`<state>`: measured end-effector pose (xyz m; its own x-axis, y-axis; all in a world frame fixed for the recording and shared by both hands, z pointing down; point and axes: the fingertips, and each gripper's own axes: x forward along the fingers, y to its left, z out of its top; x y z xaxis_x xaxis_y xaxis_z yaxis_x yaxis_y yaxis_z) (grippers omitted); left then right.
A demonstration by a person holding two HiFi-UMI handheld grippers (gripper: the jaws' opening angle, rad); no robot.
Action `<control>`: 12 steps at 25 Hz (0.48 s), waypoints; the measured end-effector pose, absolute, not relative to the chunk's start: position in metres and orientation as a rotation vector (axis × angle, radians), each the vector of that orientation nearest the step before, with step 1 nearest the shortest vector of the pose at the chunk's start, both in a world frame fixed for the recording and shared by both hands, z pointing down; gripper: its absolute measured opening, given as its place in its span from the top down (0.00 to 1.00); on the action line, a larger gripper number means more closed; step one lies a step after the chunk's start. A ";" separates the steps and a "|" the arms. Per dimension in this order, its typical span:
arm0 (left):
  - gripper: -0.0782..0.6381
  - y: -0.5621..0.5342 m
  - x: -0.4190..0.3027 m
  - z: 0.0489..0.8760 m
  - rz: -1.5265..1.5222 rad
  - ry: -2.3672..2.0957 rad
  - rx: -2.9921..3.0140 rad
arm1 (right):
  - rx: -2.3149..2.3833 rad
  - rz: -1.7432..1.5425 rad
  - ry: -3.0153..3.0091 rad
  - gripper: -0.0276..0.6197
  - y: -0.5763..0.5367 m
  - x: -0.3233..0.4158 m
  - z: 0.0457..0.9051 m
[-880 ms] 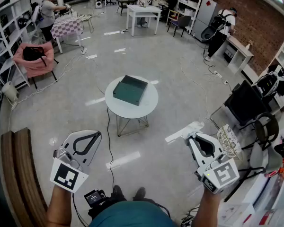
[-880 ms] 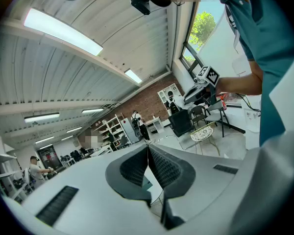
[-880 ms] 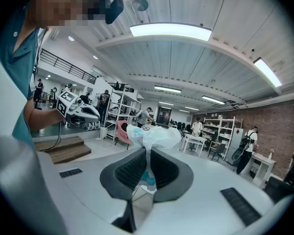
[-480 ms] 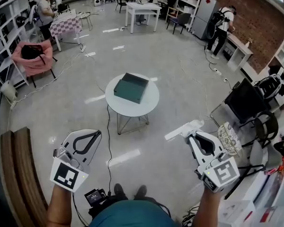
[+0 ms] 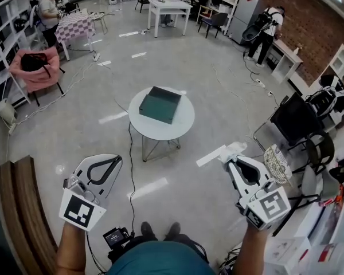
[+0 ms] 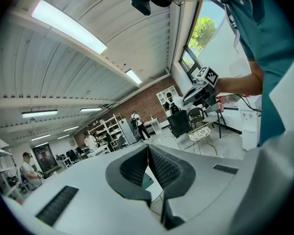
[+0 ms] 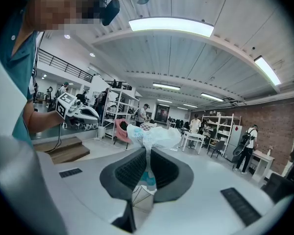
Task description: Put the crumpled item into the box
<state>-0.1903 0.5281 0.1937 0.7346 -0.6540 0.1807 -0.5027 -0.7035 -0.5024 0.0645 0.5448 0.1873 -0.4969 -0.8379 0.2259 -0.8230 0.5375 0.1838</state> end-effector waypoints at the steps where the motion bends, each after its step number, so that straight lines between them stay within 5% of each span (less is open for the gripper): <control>1: 0.86 0.525 -0.197 0.195 -0.481 0.883 -2.515 | 1.386 -0.066 -2.492 0.87 0.543 0.057 0.189; 12: 0.86 0.502 -0.227 0.197 -0.461 0.879 -2.523 | 1.367 -0.063 -2.516 0.87 0.512 0.018 0.184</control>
